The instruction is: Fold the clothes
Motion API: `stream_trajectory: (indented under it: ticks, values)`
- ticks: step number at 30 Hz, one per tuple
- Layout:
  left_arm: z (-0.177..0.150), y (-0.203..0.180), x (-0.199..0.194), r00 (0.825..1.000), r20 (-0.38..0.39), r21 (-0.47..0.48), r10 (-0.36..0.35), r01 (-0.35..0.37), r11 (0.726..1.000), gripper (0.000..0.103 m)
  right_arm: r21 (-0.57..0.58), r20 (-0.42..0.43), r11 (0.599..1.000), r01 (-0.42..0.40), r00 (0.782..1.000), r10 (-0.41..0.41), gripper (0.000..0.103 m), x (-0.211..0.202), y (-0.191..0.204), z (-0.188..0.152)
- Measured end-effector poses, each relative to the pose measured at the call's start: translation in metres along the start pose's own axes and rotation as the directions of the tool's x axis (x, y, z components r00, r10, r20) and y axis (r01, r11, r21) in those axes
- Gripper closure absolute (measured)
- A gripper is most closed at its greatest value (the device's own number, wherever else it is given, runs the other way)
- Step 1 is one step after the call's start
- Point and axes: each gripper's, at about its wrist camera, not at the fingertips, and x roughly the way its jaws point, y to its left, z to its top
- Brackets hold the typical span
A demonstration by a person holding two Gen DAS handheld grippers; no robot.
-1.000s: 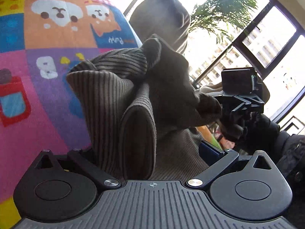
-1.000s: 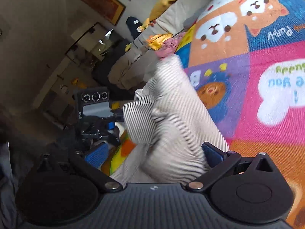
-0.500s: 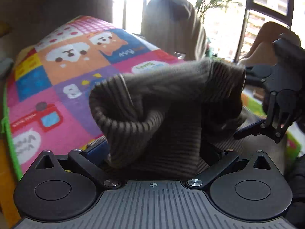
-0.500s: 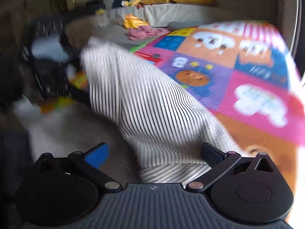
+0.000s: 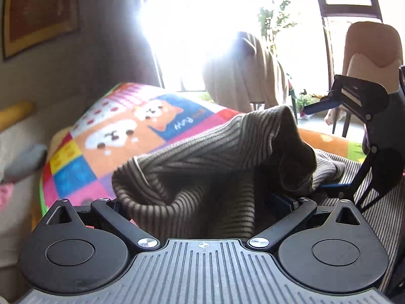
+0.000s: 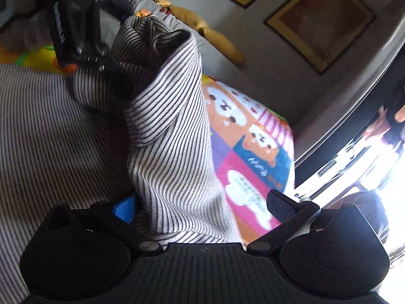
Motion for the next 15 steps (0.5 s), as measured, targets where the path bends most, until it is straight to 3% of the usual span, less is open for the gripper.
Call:
stream_trajectory:
  ticks: [4,6,10,12,15]
  values:
    - [-0.008,-0.011,-0.013,0.984,-0.010,0.036,-0.177,0.177,0.984,0.008,0.039,-0.053,0.999,0.034,0.998,-0.032,0.000,-0.003,-0.010,-0.007]
    - [-0.017,-0.027,-0.013,0.982,-0.062,0.103,-0.181,0.187,0.977,0.009,0.061,-0.085,0.996,0.060,0.995,-0.055,0.000,-0.012,-0.016,-0.015]
    - [-0.040,-0.035,-0.007,0.989,-0.146,0.223,0.008,0.025,0.975,0.009,0.119,-0.147,0.983,0.136,0.982,-0.118,0.000,-0.032,-0.030,-0.035]
    - [-0.046,-0.031,-0.004,0.974,-0.186,0.227,0.131,-0.087,0.970,0.008,0.140,-0.178,0.975,0.171,0.973,-0.145,0.000,-0.041,-0.036,-0.043]
    - [-0.046,-0.016,-0.016,0.953,-0.198,0.204,0.228,-0.188,0.961,0.006,0.154,-0.217,0.969,0.193,0.963,-0.158,0.000,-0.045,-0.041,-0.056]
